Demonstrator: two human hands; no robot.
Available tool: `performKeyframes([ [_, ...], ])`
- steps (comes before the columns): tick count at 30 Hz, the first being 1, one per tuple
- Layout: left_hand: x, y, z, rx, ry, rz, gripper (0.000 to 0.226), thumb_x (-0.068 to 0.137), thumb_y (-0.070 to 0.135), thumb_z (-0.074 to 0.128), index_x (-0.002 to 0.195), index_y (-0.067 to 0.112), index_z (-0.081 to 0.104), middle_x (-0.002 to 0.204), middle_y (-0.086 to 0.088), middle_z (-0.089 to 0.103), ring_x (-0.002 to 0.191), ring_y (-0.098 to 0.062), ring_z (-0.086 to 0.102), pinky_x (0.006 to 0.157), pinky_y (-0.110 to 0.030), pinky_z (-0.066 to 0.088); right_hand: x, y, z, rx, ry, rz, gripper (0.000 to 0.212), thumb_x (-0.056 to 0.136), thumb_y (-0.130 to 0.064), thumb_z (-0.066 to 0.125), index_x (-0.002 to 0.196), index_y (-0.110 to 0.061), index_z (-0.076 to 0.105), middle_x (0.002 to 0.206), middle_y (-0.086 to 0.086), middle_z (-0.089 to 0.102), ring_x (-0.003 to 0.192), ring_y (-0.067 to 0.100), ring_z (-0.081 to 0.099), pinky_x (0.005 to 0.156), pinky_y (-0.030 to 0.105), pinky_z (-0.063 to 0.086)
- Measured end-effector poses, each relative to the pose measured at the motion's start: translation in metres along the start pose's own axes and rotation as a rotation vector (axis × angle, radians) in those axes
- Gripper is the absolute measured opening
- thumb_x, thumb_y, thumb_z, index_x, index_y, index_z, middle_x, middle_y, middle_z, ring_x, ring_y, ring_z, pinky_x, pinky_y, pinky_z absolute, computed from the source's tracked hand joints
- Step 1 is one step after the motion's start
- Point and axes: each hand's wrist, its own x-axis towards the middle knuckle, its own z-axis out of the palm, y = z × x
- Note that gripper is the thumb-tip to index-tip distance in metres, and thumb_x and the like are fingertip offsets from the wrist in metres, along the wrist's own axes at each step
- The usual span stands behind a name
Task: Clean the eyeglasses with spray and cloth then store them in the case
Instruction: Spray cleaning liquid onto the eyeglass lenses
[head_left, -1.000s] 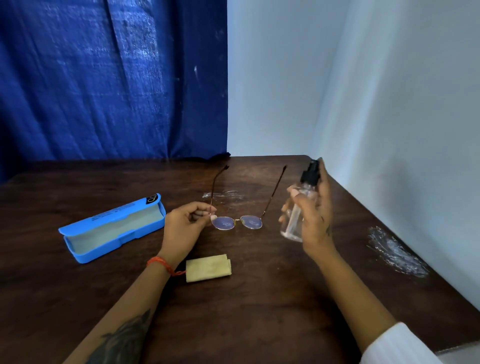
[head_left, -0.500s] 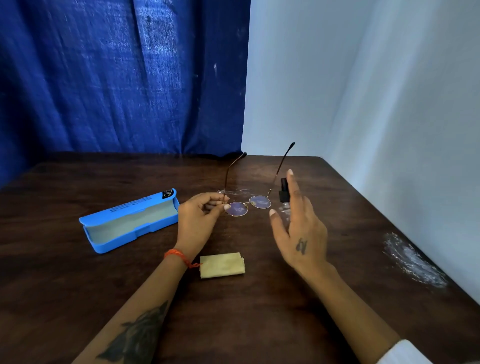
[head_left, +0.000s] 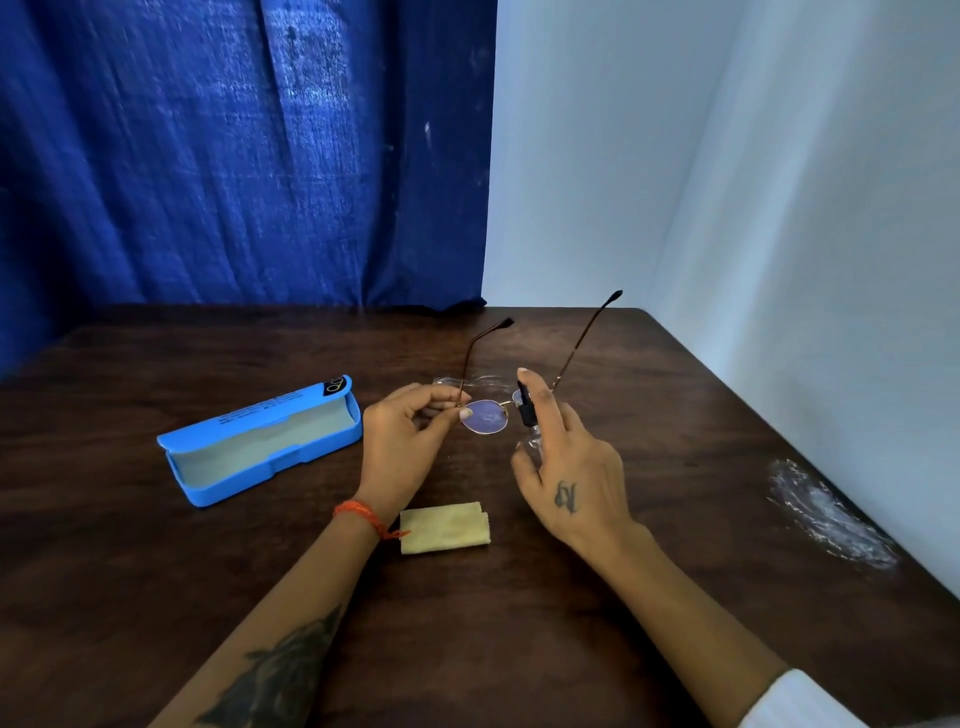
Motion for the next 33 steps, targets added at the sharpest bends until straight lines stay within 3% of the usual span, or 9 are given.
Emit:
performKeyframes([
  [7, 0.0, 0.0, -0.001, 0.027, 0.028, 0.042, 0.023, 0.073, 0.008, 0.072, 0.091, 0.022, 0.067, 0.082, 0.01, 0.065, 0.082, -0.007, 0.064, 0.073, -0.01, 0.05, 0.006, -0.003, -0.002, -0.058, -0.098, 0.01, 0.067, 0.086, -0.023, 0.054, 0.145, -0.025, 0.023, 0.113, 0.008, 0.06, 0.06, 0.021, 0.059, 0.056, 0.03, 0.049],
  [15, 0.0, -0.002, -0.001, 0.041, 0.054, 0.079, 0.022, 0.074, 0.009, 0.071, 0.093, 0.02, 0.067, 0.082, 0.005, 0.066, 0.081, -0.007, 0.064, 0.072, -0.01, 0.05, 0.005, -0.001, -0.003, -0.065, -0.063, 0.013, 0.064, 0.083, -0.02, 0.055, 0.142, -0.023, 0.03, 0.103, 0.007, 0.063, 0.061, 0.023, 0.059, 0.054, 0.025, 0.037],
  [19, 0.001, -0.003, -0.001, 0.038, 0.055, 0.07, 0.022, 0.074, 0.01, 0.072, 0.093, 0.02, 0.068, 0.082, 0.007, 0.066, 0.08, -0.007, 0.064, 0.073, -0.012, 0.051, 0.003, 0.002, -0.004, -0.027, 0.005, 0.028, 0.069, 0.084, -0.022, 0.056, 0.145, -0.026, 0.025, 0.105, 0.005, 0.062, 0.061, 0.022, 0.059, 0.054, 0.024, 0.035],
  [24, 0.001, -0.003, -0.002, 0.038, 0.073, 0.062, 0.023, 0.074, 0.008, 0.072, 0.093, 0.021, 0.068, 0.083, 0.007, 0.067, 0.08, -0.008, 0.065, 0.074, -0.013, 0.052, 0.004, 0.018, -0.009, -0.044, 0.097, 0.147, 0.068, 0.084, -0.019, 0.057, 0.145, -0.023, 0.026, 0.103, 0.009, 0.061, 0.065, 0.029, 0.062, 0.054, 0.027, 0.038],
  [33, 0.0, -0.003, -0.002, 0.025, 0.072, 0.075, 0.023, 0.074, 0.007, 0.072, 0.094, 0.019, 0.068, 0.084, 0.006, 0.067, 0.079, -0.009, 0.066, 0.074, -0.017, 0.054, 0.008, 0.03, -0.011, -0.141, 0.048, 0.208, 0.061, 0.089, -0.023, 0.051, 0.143, -0.024, 0.024, 0.104, 0.008, 0.061, 0.072, 0.031, 0.063, 0.061, 0.032, 0.043],
])
